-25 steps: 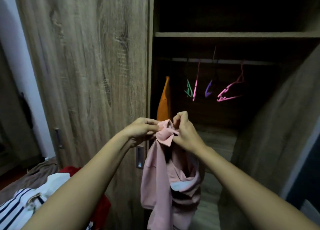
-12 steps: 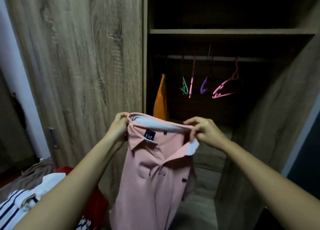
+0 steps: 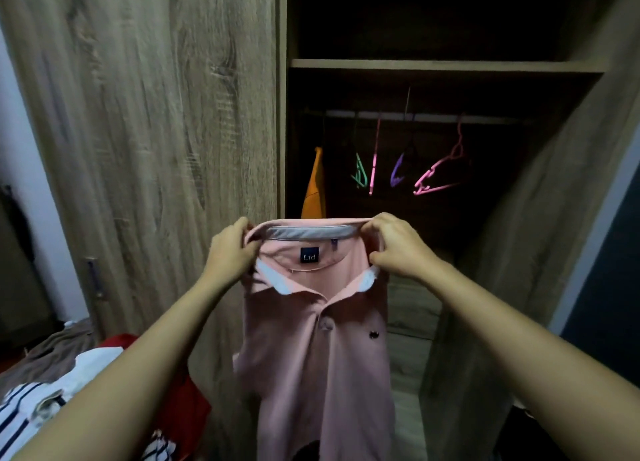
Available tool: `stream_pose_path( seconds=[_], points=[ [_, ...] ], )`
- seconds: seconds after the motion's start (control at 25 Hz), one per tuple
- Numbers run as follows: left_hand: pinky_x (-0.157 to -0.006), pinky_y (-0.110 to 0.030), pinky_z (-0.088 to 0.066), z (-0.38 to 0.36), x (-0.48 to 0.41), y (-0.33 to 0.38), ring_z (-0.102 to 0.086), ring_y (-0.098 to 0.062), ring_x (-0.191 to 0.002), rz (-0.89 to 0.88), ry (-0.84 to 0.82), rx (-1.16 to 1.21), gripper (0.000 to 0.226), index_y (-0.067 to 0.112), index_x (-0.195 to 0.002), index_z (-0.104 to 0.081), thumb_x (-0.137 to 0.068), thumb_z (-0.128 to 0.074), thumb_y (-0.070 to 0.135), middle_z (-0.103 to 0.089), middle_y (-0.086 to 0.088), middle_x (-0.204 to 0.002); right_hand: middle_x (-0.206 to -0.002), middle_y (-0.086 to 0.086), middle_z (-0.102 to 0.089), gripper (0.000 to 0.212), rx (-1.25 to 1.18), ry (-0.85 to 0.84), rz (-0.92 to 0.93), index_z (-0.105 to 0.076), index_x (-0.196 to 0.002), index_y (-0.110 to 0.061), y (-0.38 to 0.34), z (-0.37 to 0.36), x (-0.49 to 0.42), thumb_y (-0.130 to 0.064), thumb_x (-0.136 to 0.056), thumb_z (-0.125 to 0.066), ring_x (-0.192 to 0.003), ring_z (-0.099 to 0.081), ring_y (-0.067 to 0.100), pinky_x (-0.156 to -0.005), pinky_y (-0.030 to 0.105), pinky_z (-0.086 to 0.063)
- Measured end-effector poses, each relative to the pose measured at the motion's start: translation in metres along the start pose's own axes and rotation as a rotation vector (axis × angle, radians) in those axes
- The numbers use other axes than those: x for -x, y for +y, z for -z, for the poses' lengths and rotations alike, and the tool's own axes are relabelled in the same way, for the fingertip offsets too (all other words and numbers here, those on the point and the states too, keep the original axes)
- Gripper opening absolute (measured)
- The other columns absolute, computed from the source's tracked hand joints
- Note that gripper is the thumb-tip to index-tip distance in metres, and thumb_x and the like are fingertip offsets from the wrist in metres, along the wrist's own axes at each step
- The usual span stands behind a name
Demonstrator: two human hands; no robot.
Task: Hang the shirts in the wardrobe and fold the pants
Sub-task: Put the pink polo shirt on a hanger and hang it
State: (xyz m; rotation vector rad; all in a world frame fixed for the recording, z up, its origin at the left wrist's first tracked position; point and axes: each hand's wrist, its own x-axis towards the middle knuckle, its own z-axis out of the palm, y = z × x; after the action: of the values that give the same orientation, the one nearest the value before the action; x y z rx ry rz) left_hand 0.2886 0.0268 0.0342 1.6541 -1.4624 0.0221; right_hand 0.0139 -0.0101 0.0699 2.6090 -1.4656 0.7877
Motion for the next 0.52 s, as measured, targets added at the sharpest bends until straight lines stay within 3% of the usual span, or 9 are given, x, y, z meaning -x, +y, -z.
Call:
stream_pose_path(
  seconds=[0.12, 0.24, 0.32, 0.4, 0.52],
  points=[
    [-0.077, -0.046, -0.045, -0.001, -0.004, 0.002, -0.052, -0.043, -0.099, 0.071, 0.076, -0.282, 0.022, 0.011, -0.104, -0.062, -0.085, -0.053, 0.013, -0.052, -0.022, -0.105, -0.115, 0.007, -0.059, 0.035, 0.13, 0.031, -0.032, -0.067, -0.107, -0.014, -0.011, -0.001, 0.003, -0.008, -0.074, -0.056, -0.104, -0.053, 0.034, -0.088, 0.034, -0.047],
    [-0.068, -0.043, -0.044, -0.005, -0.004, 0.018, -0.047, -0.036, -0.092, -0.13, 0.268, -0.221, 0.026, 0.009, -0.097, -0.06, -0.074, -0.055, -0.001, -0.048, -0.019, -0.098, -0.119, 0.009, -0.052, 0.029, 0.201, 0.058, -0.17, -0.065, -0.109, -0.008, -0.011, 0.001, 0.002, -0.011, -0.083, -0.052, -0.108, -0.046, 0.038, -0.088, 0.039, -0.047],
    [-0.062, -0.039, -0.044, -0.005, -0.006, 0.017, -0.045, -0.03, -0.08, -0.416, 0.139, -0.161, 0.03, 0.013, -0.086, -0.053, -0.063, -0.054, -0.007, -0.043, -0.013, -0.087, -0.123, 0.012, -0.046, 0.031, 0.227, -0.028, -0.258, -0.062, -0.112, -0.002, -0.001, 0.006, 0.003, -0.009, -0.083, -0.053, -0.109, -0.046, 0.039, -0.087, 0.04, -0.047],
    [-0.061, -0.037, -0.044, -0.003, -0.01, 0.015, -0.048, -0.032, -0.071, -0.611, -0.048, -0.228, 0.027, 0.013, -0.073, -0.06, -0.055, -0.056, -0.007, -0.047, -0.013, -0.077, -0.122, 0.014, -0.048, 0.029, 0.223, -0.1, -0.311, -0.066, -0.108, -0.005, 0.007, 0.009, 0.008, -0.007, -0.08, -0.056, -0.109, -0.051, 0.039, -0.088, 0.038, -0.046],
    [-0.069, -0.03, -0.032, -0.005, -0.019, 0.019, -0.052, -0.039, -0.078, -0.489, 0.008, -0.246, 0.032, 0.007, -0.081, -0.074, -0.057, -0.061, -0.01, -0.058, -0.019, -0.085, -0.121, 0.014, -0.046, 0.03, 0.149, 0.069, -0.312, -0.065, -0.107, -0.003, 0.01, 0.005, 0.01, -0.001, -0.079, -0.054, -0.105, -0.051, 0.041, -0.087, 0.038, -0.045]
  ],
)
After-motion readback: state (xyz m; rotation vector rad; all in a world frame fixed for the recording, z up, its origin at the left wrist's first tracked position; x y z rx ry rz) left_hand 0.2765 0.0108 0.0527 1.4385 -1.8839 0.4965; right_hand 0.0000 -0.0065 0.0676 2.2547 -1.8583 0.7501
